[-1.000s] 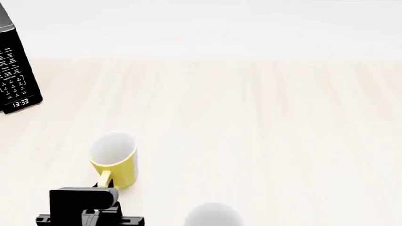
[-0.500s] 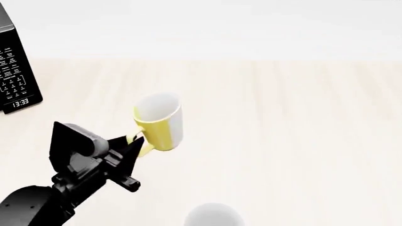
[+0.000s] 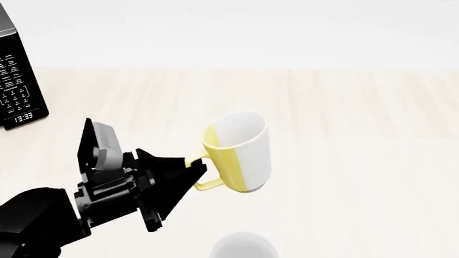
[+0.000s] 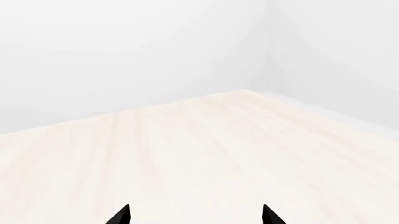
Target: Put the yellow and white mug to the front of the white mug.
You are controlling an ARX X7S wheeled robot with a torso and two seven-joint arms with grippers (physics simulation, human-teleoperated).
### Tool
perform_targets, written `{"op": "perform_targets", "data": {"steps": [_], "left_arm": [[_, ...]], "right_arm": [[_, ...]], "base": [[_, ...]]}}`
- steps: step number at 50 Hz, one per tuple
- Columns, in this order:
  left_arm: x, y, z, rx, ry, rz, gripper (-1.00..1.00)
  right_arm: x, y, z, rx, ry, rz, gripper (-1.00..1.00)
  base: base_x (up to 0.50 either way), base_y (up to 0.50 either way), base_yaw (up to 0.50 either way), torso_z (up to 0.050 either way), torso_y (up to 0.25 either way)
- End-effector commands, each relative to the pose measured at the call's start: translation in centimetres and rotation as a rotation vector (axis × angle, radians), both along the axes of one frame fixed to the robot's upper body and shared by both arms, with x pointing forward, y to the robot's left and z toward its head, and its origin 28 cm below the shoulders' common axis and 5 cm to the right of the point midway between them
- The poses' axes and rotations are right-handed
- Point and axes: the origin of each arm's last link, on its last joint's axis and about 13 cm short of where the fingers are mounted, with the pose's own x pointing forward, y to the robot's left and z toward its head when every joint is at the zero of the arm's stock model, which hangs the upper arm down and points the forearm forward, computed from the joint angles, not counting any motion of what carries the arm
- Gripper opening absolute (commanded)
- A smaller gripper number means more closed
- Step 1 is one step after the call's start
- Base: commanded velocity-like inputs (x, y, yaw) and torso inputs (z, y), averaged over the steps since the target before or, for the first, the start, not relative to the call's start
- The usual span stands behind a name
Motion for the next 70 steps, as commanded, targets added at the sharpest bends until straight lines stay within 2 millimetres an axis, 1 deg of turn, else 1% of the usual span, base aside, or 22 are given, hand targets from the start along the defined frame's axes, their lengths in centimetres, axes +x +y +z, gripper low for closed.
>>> {"op": "perform_targets", "data": {"steps": [1,9,22,29,33,38,41,49,56,64,70], "left_arm": [[-0.3,-1.4,0.4,-0.003,-0.015,-0.073,-1.0],[-0.1,-1.3,0.3,0.012,-0.026,-0.059,-1.0],[0.1,-1.1,-0.9,0.088,-0.055,-0.016,-1.0],[0.1,-0.9,-1.1,0.113,-0.075,-0.008,-1.0],[0.3,-0.6,-1.0,0.145,-0.098,0.006,-1.0],[0.3,0.2,-0.1,0.173,-0.099,0.007,-1.0],[0.2,0.5,-0.2,0.182,-0.1,0.004,-1.0],[-0.1,0.8,-1.9,0.218,-0.086,0.0,-1.0],[-0.1,0.9,-2.7,0.22,-0.072,0.003,-1.0],[-0.1,0.5,-4.6,0.216,-0.04,0.002,-1.0],[-0.1,0.3,-5.4,0.207,-0.026,0.002,-1.0]], "right_arm": [[-0.1,0.0,0.1,0.0,-0.003,0.0,1.0],[-0.1,-0.1,0.1,0.001,-0.004,-0.001,1.0],[-0.1,-0.1,0.1,0.001,-0.005,-0.002,1.0],[-0.2,0.0,0.2,0.0,-0.007,0.004,1.0],[-0.2,0.1,0.2,-0.001,-0.008,0.004,1.0],[-0.1,0.1,0.0,0.0,-0.005,0.007,1.0],[-0.1,0.2,0.0,0.001,-0.004,0.009,1.0],[-0.1,0.2,0.1,-0.001,-0.007,0.008,1.0],[0.0,0.2,0.0,-0.001,-0.003,0.011,1.0],[0.0,0.2,-0.1,-0.001,-0.001,0.011,1.0],[0.0,0.2,0.0,-0.003,-0.002,0.012,1.0]], "base": [[0.0,0.0,0.0,0.0,0.0],[0.0,0.0,0.0,0.0,0.0],[0.0,0.0,0.0,0.0,0.0],[0.0,0.0,0.0,0.0,0.0],[0.0,0.0,0.0,0.0,0.003],[0.0,0.0,0.0,0.0,0.0],[0.0,0.0,0.0,0.0,0.0],[0.0,0.0,0.0,0.0,0.0],[0.0,0.0,0.0,0.0,0.0],[0.0,0.0,0.0,0.0,0.0],[0.0,0.0,0.0,0.0,0.002]]}}
